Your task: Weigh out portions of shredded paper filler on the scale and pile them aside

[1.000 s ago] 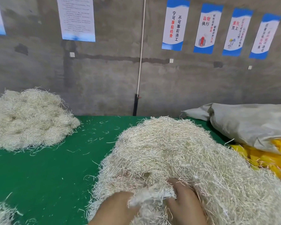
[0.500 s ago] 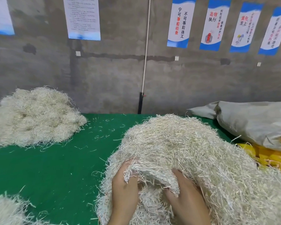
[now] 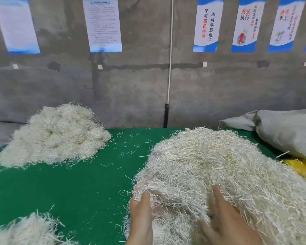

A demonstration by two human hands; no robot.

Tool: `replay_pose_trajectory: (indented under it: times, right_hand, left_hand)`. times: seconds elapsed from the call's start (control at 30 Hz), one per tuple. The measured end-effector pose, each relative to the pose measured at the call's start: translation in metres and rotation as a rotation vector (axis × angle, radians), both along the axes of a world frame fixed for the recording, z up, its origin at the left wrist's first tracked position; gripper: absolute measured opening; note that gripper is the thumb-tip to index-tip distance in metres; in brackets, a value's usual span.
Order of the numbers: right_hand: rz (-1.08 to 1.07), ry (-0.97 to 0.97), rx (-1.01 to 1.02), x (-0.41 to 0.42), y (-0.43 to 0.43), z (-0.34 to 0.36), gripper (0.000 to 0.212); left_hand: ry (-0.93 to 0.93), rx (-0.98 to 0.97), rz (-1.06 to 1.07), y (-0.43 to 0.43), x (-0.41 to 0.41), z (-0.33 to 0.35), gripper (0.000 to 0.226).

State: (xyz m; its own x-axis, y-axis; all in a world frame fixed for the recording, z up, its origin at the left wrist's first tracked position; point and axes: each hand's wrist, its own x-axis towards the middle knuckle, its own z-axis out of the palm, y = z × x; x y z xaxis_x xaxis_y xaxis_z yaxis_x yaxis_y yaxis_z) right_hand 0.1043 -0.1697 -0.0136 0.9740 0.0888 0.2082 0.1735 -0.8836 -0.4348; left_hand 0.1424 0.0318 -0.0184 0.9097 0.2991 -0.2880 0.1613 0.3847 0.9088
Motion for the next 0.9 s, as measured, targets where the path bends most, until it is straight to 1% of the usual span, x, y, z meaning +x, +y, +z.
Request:
replay_pose_trajectory:
  times: [0.1,0.13,0.17,0.23,0.27,0.33,0.43,0.5,0.53,0.57,0.6,0.63,0.67,0.73,0.77,0.8,0.83,0.87,0.9]
  right_hand:
    - [-0.014,-0.172,0.043,-0.006,0.01,0.02,0.084]
    - [0.009,-0.193,0.07,-0.004,0.016,0.026,0.079]
    - [0.058,-0.185,0.061,-0.003,0.023,0.03,0.075]
    - [0.132,-0.161,-0.044,0.003,0.031,0.031,0.071]
    - [0.151,-0.165,-0.085,0.008,0.032,0.028,0.069]
    - [0.146,-0.159,-0.081,0.018,0.03,0.023,0.064]
    - [0.1,-0.138,0.025,0.019,0.03,0.016,0.054]
    - [0.045,-0.169,0.012,0.017,0.035,0.014,0.043]
    - [0.036,-0.21,0.052,0.017,0.037,0.011,0.038]
    - [0.038,-0.302,0.057,0.019,0.037,0.007,0.036]
    - [0.079,-0.335,0.03,0.019,0.04,0.007,0.039]
    - [0.123,-0.259,0.009,0.018,0.045,0.01,0.049]
    - [0.168,-0.166,0.018,0.019,0.049,0.01,0.062]
    - [0.211,0.018,0.02,0.026,0.052,0.006,0.084]
    - [0.219,0.108,0.042,0.028,0.054,0.005,0.09]
    - [0.236,0.173,0.071,0.03,0.056,0.006,0.096]
    - [0.261,0.236,0.123,0.03,0.056,0.005,0.101]
    - [0.297,0.252,0.221,0.03,0.053,0.001,0.101]
    - [0.346,0.281,0.377,0.026,0.051,0.001,0.097]
  left_hand:
    - [-0.003,-0.031,-0.075,0.003,-0.001,0.001,0.067]
    - [0.002,-0.041,-0.097,0.004,0.0,0.003,0.069]
    - [0.005,-0.05,-0.124,0.005,0.002,0.003,0.064]
    - [0.014,-0.065,-0.179,0.008,0.002,0.008,0.049]
    - [0.022,-0.083,-0.207,0.01,0.002,0.01,0.05]
    - [0.045,-0.11,-0.24,0.011,0.001,0.013,0.062]
    - [0.077,-0.034,-0.26,0.009,-0.001,0.016,0.076]
    - [0.057,0.017,-0.31,0.007,-0.006,0.015,0.075]
    - [0.026,0.048,-0.36,0.005,-0.011,0.014,0.071]
    - [-0.012,0.083,-0.416,0.002,-0.013,0.015,0.067]
    - [-0.045,0.093,-0.478,-0.003,-0.012,0.014,0.064]
    - [-0.077,0.087,-0.542,-0.008,-0.01,0.011,0.053]
    - [-0.088,0.061,-0.568,-0.011,-0.008,0.011,0.052]
    - [-0.081,-0.02,-0.514,-0.013,-0.005,0.01,0.058]
    - [-0.054,-0.049,-0.471,-0.013,-0.003,0.01,0.059]
    - [-0.022,-0.034,-0.44,-0.014,-0.002,0.01,0.062]
    - [0.006,0.025,-0.381,-0.014,-0.002,0.008,0.066]
    - [0.027,0.111,-0.291,-0.016,0.0,0.005,0.072]
    - [0.029,0.163,-0.226,-0.016,0.001,0.0,0.075]
